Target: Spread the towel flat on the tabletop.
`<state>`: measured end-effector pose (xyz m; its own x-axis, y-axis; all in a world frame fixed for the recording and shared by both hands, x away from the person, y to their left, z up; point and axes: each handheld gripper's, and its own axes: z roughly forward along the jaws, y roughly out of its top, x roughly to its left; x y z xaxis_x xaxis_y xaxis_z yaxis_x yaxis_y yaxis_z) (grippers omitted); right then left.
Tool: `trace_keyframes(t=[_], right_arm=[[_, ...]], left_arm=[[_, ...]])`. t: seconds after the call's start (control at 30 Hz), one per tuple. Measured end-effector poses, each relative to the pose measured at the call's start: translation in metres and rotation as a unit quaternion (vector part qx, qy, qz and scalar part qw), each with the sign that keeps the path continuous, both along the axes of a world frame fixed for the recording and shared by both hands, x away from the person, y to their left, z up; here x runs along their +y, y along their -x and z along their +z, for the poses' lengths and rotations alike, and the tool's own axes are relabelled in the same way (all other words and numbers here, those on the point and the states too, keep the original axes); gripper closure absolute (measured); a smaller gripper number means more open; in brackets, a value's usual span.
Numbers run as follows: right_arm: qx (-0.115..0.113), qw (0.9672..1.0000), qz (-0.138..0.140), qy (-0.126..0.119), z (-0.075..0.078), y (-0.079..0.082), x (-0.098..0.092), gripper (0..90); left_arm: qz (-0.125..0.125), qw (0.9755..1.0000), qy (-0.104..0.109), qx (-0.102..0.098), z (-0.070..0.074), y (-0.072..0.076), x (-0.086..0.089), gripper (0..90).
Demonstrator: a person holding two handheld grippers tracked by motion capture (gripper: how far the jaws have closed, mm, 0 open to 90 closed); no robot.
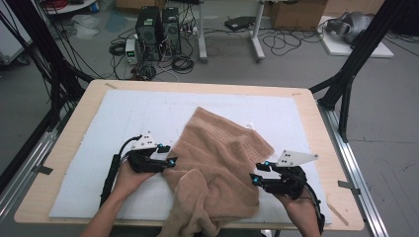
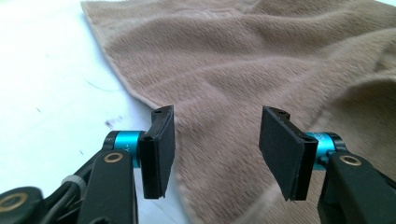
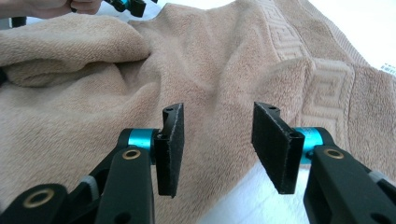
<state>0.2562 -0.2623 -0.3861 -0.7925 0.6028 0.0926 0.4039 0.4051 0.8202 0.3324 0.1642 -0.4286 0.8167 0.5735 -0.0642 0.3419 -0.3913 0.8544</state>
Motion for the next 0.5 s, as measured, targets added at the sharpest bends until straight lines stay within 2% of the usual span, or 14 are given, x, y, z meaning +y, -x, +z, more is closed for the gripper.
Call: trace_keyframes(t=[0.07, 0.13, 0.27, 0.4, 0.5], right_arm=[[-0.002, 1.0, 0.003, 0.0, 0.0, -0.004, 0.002, 53.3], [-0.003, 1.0, 0.002, -0.001, 0.0, -0.007, 0.004, 52.9], [-0.005, 1.0, 0.004, -0.004, 0.001, -0.011, 0.006, 52.5], [-0.008, 0.9999, 0.002, -0.006, 0.0, -0.012, 0.004, 52.3], [-0.007, 0.9999, -0.002, -0.007, -0.003, -0.012, 0.002, 52.3]], left_arm=[[-0.002, 1.0, 0.003, 0.005, 0.002, -0.005, -0.003, 45.7], [-0.004, 1.0, 0.0, -0.001, 0.004, -0.009, -0.007, 45.5], [-0.004, 0.9998, -0.017, 0.007, 0.0, -0.017, -0.013, 45.4], [0.001, 0.9984, -0.041, 0.039, -0.01, -0.025, -0.012, 46.1], [-0.006, 0.9983, -0.048, 0.031, -0.01, -0.024, -0.015, 53.3]])
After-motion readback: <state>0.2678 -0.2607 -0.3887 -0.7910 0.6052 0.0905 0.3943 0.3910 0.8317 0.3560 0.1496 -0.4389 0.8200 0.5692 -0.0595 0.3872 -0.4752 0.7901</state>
